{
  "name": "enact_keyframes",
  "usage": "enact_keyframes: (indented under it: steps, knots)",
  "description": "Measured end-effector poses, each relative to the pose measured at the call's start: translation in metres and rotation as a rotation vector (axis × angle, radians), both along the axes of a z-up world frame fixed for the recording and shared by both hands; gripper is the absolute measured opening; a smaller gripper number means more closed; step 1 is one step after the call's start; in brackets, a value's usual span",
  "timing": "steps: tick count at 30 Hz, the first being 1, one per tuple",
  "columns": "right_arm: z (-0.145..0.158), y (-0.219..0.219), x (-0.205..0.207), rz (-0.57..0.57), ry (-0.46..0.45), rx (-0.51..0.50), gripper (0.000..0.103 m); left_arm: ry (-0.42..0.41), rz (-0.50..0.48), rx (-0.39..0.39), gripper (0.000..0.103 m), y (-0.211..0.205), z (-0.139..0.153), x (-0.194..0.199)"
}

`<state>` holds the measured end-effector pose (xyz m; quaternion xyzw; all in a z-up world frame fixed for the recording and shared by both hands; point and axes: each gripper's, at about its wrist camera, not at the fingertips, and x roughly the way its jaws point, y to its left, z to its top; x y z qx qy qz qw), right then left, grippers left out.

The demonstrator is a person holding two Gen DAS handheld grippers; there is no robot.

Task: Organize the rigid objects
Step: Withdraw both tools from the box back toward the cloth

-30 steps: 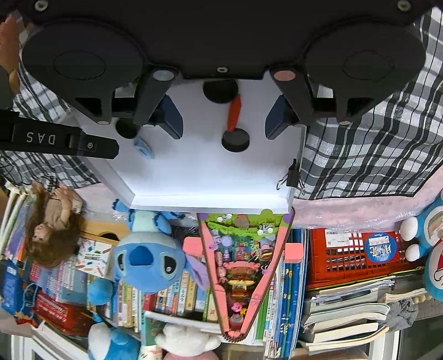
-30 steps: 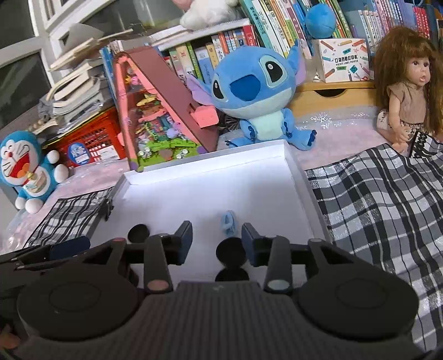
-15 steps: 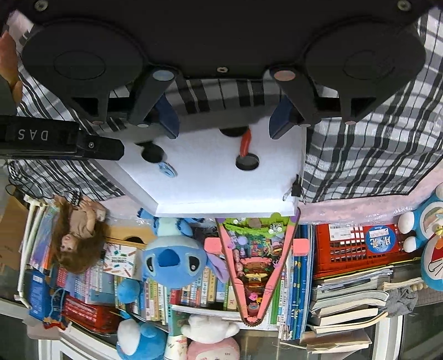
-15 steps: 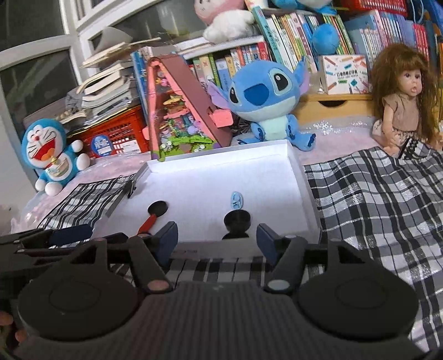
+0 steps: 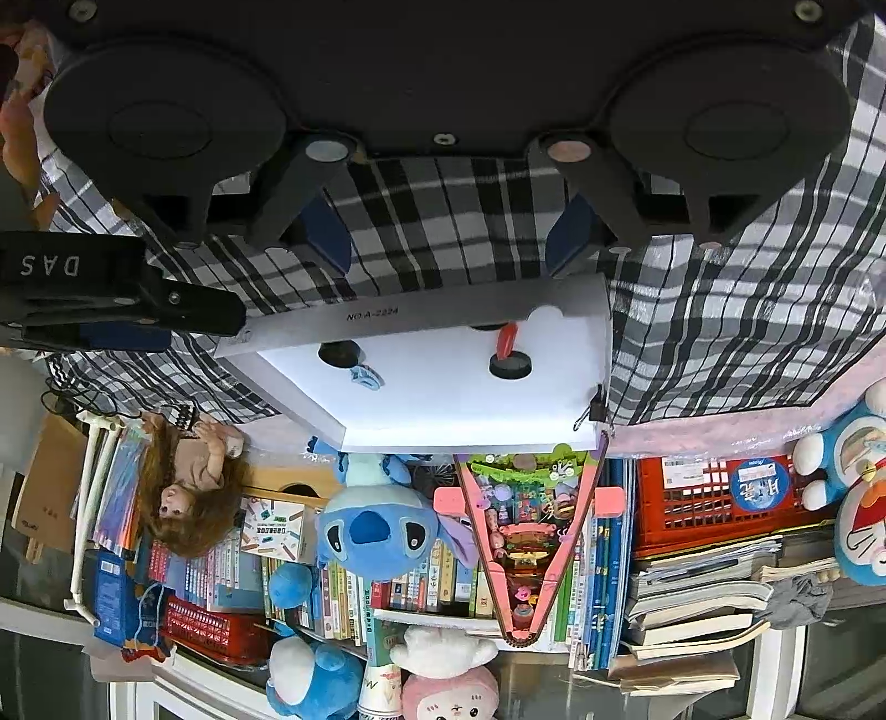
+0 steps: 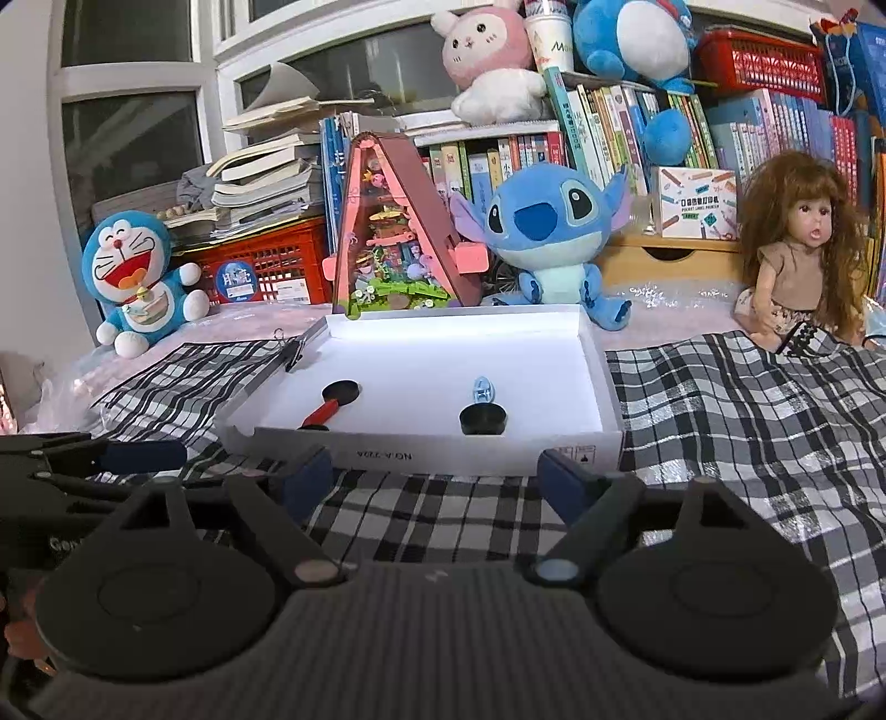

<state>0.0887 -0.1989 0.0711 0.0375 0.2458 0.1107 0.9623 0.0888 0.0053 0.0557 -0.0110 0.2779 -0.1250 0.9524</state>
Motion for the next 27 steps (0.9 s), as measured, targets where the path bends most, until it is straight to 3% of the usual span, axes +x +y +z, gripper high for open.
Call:
enact_keyframes:
  steps: [18,27]
  knots:
    - [-0.018,0.000,-0.042,-0.007,-0.073,-0.088,0.099,-0.049,-0.007,0.000,0.079,0.010,-0.016,-0.038]
    - [-0.030,-0.009,-0.054,-0.040,-0.070,-0.099,0.101,-0.041,0.047,0.007,0.075,0.016,-0.030,-0.048]
